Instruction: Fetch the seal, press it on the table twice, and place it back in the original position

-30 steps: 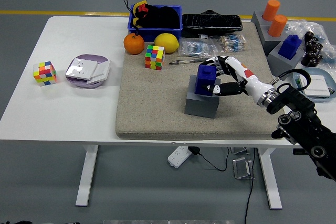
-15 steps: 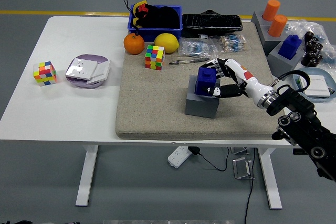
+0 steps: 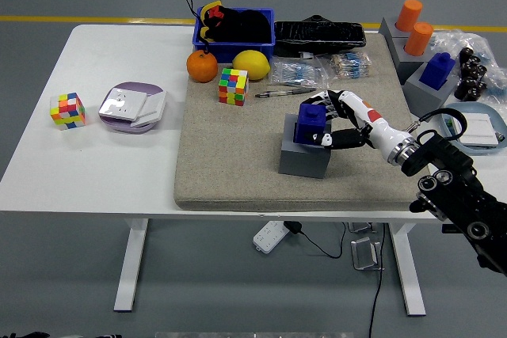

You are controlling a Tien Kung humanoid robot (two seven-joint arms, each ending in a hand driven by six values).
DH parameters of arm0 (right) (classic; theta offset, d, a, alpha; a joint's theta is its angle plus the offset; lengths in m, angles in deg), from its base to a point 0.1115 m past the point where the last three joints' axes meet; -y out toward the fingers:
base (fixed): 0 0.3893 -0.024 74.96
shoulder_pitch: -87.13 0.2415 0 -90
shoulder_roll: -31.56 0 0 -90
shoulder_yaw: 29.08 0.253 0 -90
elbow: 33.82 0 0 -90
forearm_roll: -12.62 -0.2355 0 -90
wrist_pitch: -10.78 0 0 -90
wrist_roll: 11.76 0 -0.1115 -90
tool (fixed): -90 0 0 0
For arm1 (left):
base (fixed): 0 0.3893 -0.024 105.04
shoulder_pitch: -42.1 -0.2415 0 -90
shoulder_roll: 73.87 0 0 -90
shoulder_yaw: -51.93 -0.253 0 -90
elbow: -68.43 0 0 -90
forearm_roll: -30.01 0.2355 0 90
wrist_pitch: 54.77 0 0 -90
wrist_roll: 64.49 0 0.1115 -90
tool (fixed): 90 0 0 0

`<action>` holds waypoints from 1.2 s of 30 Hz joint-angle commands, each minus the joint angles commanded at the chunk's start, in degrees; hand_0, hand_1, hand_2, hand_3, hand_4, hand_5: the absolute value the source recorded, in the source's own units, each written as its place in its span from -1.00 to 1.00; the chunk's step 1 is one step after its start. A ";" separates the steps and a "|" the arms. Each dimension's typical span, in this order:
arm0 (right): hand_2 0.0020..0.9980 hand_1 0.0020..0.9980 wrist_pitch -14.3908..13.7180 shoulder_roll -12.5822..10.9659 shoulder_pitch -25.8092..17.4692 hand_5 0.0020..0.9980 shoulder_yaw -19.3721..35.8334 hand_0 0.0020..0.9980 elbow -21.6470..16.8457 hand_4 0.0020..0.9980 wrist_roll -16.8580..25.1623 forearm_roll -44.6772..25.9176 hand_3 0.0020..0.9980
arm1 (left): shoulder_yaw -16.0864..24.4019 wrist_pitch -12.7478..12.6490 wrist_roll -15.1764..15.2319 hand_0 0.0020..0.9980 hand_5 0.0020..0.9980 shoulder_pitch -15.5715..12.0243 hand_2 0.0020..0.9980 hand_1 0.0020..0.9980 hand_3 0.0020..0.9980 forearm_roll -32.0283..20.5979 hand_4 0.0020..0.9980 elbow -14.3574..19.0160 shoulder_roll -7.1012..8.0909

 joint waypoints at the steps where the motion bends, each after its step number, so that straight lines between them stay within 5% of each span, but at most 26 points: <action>1: 0.33 0.38 0.02 0.00 0.00 -1.00 0.01 0.52 0.00 0.60 0.00 0.00 0.28 | -0.16 -0.01 0.02 0.64 -0.13 0.00 0.59 0.64 0.67 -0.14 0.64 0.00 0.00; 6: 0.33 0.38 0.29 0.10 -0.02 -1.00 -0.04 0.52 0.06 0.60 -0.02 0.02 0.28 | -0.32 -0.02 0.02 0.64 -0.13 -0.04 0.59 0.64 0.67 -0.31 0.64 -0.01 0.01; 7: 0.48 0.51 0.35 0.11 -0.03 -1.00 -0.05 0.59 0.07 0.73 -0.03 0.00 0.47 | -0.32 -0.02 0.03 0.64 -0.14 -0.03 0.59 0.64 0.67 -0.32 0.63 -0.01 0.01; 30: 0.67 0.70 2.84 -0.25 -0.56 -1.00 1.27 0.74 -0.59 0.97 -0.42 -0.31 0.68 | -0.32 -0.02 -0.02 0.64 -0.13 -0.06 0.58 0.64 0.67 -0.37 0.63 0.01 -0.02; 31: 0.85 0.87 2.92 -0.32 -0.65 -0.64 1.58 0.84 -0.67 1.00 -0.42 -0.23 0.86 | -0.32 -0.02 -0.04 0.64 -0.14 -0.07 0.58 0.64 0.67 -0.34 0.64 0.02 -0.02; 36: 0.85 0.87 3.14 -0.86 -1.38 -0.64 4.14 0.84 -1.27 1.00 -0.39 0.45 0.86 | -0.32 -0.01 -0.01 0.64 -0.14 -0.05 0.58 0.64 0.67 -0.29 0.64 0.06 0.05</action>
